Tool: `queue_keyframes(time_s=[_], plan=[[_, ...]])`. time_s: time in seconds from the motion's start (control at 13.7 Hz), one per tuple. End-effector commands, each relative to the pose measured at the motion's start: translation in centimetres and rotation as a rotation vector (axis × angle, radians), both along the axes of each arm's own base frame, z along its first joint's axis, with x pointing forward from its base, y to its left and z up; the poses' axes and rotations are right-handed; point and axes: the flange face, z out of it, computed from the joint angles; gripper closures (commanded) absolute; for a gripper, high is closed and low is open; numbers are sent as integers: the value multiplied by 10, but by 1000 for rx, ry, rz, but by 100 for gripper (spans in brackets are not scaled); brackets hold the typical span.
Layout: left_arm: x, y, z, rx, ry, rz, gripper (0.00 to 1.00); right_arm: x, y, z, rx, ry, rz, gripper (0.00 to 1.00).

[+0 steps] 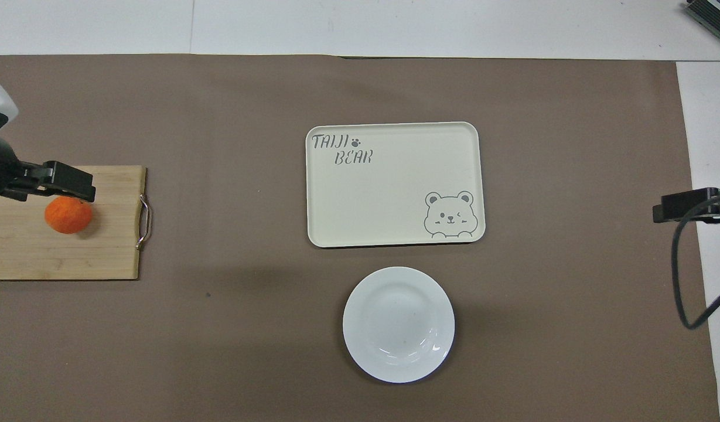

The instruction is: Place orange and plate with both arms

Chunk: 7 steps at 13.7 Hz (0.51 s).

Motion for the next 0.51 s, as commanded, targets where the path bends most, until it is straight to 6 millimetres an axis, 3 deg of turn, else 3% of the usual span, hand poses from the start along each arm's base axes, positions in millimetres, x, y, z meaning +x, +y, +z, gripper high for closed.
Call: queue_keyframes(time_s=[0.0, 0.44], plan=[[-5, -3, 4, 9, -6, -15, 0, -3, -2, 1, -13, 9, -9, 0], [-5, -4, 4, 9, -8, -17, 0, -3, -2, 1, -13, 9, -9, 0]])
